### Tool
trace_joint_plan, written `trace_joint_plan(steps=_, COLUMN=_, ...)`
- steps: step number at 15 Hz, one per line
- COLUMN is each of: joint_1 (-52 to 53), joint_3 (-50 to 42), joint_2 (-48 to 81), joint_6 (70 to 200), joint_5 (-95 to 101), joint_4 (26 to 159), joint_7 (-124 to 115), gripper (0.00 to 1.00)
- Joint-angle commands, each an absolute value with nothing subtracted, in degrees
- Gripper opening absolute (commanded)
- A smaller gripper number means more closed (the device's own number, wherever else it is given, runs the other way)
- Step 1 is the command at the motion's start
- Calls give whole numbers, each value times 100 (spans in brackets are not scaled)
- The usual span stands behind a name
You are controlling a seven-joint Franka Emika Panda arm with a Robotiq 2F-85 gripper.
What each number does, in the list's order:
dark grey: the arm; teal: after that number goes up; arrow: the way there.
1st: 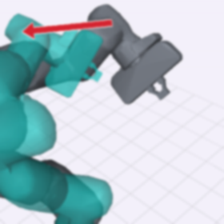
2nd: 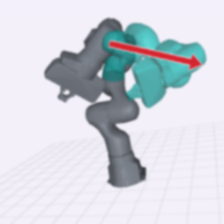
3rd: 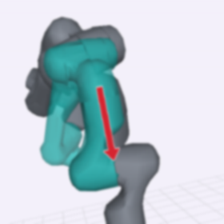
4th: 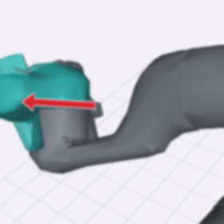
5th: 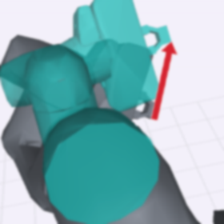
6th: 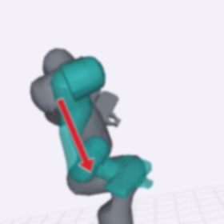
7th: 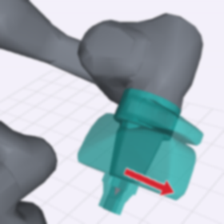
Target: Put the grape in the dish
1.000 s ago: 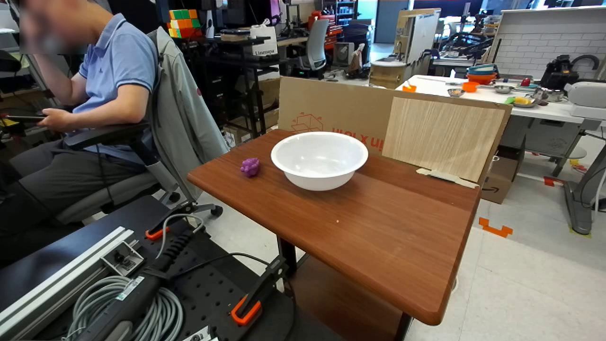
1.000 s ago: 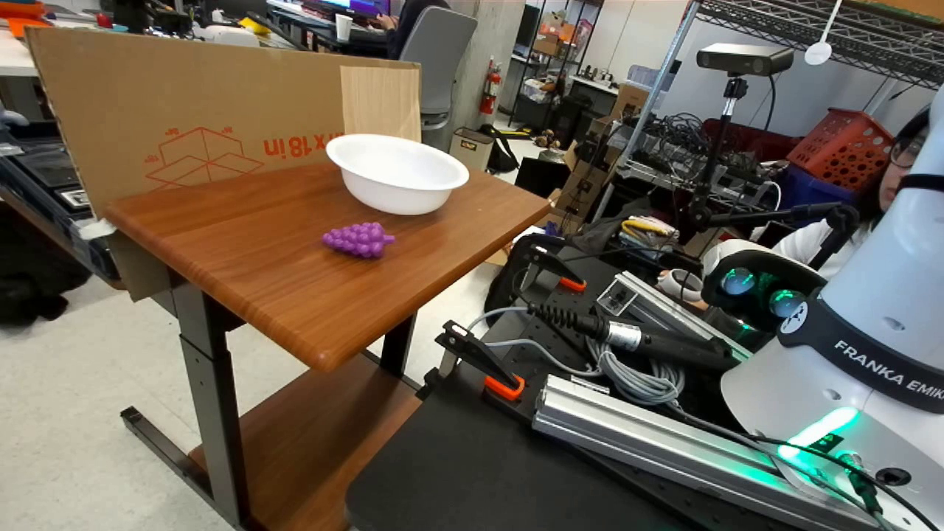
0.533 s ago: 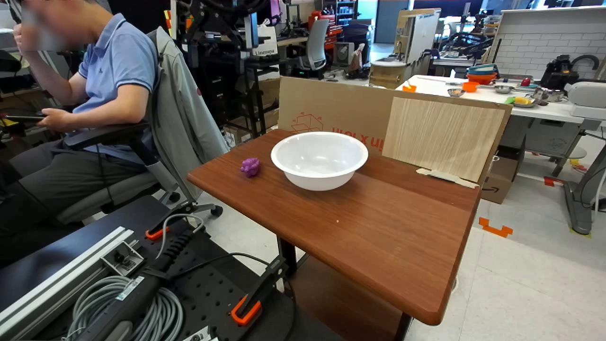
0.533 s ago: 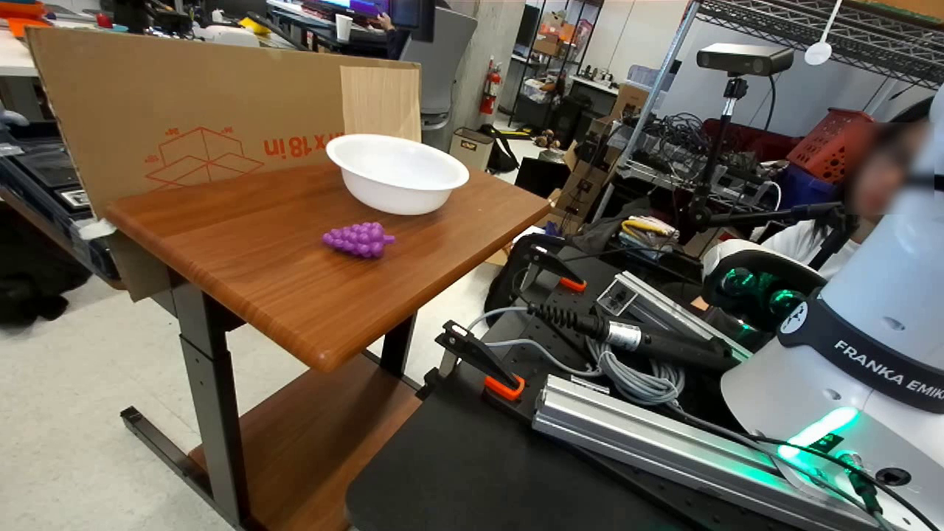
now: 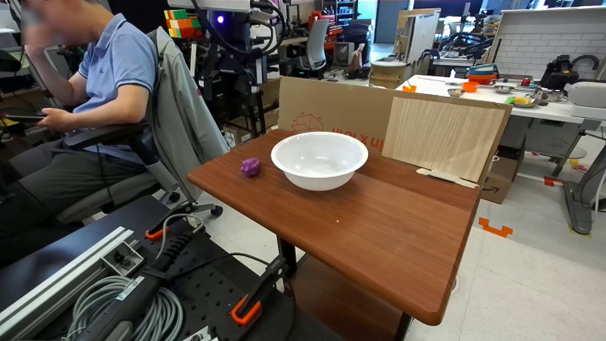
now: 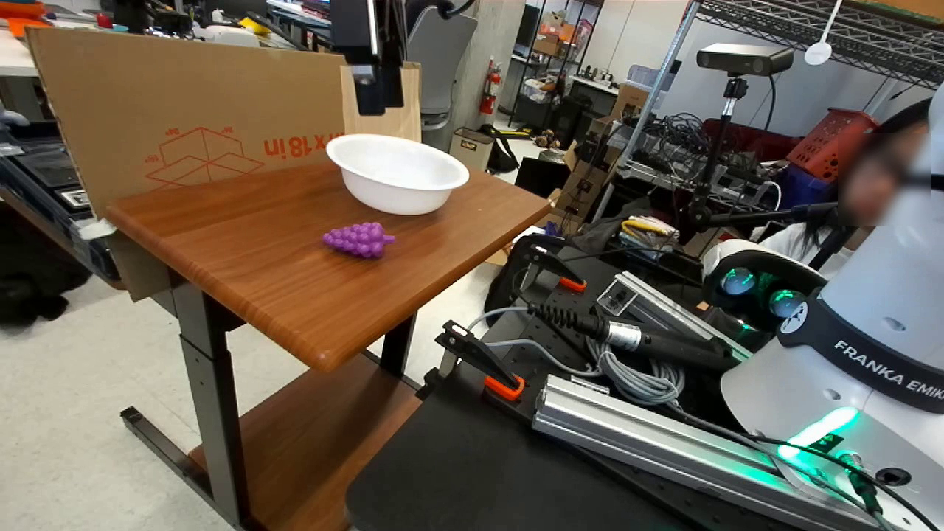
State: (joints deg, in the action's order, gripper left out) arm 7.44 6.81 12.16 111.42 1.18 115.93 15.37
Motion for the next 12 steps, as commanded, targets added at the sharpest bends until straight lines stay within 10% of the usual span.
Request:
trace_joint_plan(steps=1, joint_1=833, joint_3=695, joint_2=1761, joint_6=11046, joint_5=551, joint_4=11230, joint_7=1182, gripper=100)
trace_joint_plan(steps=12, joint_1=796, joint_3=684, joint_2=1684, joint_6=11955, joint_5=754, joint_4=11701, joint_7=808, gripper=100)
